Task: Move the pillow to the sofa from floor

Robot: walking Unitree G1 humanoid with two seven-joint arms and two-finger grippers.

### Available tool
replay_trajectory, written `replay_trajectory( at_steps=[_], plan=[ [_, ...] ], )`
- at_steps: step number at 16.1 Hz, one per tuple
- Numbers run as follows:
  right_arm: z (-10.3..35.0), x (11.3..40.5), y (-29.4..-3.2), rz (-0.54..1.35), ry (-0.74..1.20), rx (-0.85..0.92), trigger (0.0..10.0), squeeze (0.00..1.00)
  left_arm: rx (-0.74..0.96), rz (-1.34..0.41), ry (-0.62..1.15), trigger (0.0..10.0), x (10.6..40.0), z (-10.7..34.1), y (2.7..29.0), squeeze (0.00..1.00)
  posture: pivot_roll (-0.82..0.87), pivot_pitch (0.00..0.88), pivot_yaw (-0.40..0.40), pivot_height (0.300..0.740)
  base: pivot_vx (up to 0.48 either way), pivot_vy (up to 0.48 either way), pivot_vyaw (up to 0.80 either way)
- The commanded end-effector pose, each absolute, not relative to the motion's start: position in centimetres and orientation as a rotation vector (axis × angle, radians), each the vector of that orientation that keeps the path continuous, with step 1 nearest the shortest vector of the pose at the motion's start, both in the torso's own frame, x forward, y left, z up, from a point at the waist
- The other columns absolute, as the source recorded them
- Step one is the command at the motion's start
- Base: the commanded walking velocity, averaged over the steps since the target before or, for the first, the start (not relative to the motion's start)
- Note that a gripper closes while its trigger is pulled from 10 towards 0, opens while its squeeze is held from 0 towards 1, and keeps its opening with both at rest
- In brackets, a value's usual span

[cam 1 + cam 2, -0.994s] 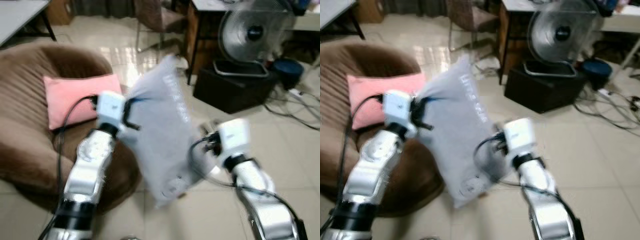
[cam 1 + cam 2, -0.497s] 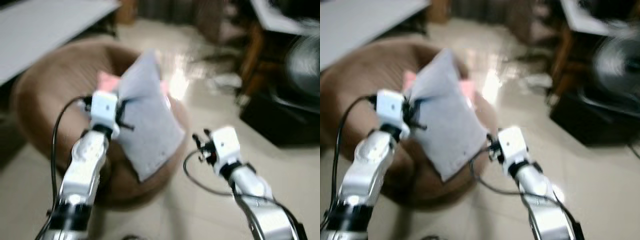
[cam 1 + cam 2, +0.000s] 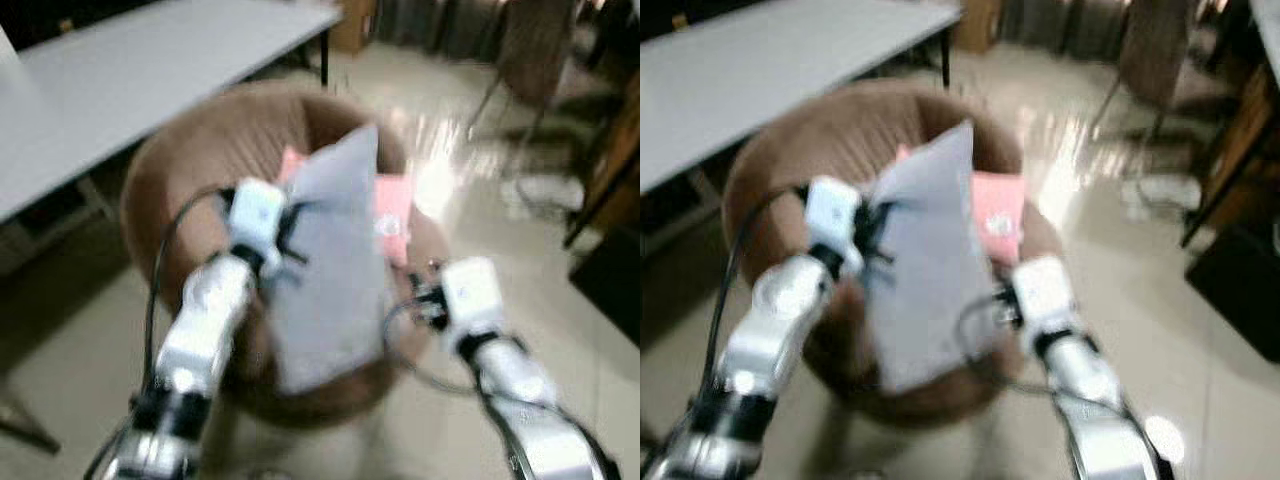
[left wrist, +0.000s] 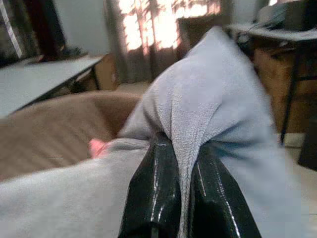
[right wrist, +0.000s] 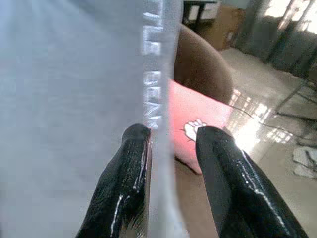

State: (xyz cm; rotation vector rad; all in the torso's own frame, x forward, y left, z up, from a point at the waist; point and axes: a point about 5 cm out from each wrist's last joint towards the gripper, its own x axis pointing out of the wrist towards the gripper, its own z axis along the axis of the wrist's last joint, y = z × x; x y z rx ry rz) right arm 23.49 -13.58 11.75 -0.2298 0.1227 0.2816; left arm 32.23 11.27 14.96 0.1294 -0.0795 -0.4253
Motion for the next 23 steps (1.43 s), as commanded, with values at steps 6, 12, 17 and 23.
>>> replay_trajectory(
  at_steps=[6, 12, 17, 23],
  plan=[
    [11.6, 22.6, -14.0, 0.333, 0.157, -0.221, 10.0, 0.00, 0.184, -0.413, -0.062, 10.0, 36.0, 16.5, 9.1, 0.00, -0.02, 0.077, 0.045, 0.740, 0.227, 0.000, 0.00],
    [10.2, 20.0, -15.0, 0.496, 0.255, -0.252, 10.0, 0.00, 0.486, -0.069, 0.341, 10.0, 38.3, 11.8, 16.2, 0.00, -0.04, 0.095, 0.066, 0.740, 0.000, 0.000, 0.00],
    [9.9, 20.6, -14.8, 0.508, 0.251, -0.259, 10.0, 0.00, 0.406, 0.017, 0.365, 10.0, 38.0, 11.2, 18.9, 1.00, -0.02, 0.094, 0.050, 0.740, 0.000, 0.000, 0.00],
    [10.8, 22.2, -15.0, 0.333, 0.137, -0.305, 10.0, 0.00, 0.409, 0.271, -0.084, 10.0, 38.3, 17.2, 21.9, 1.00, -0.01, 0.064, 0.050, 0.740, 0.000, 0.000, 0.00]
  ],
)
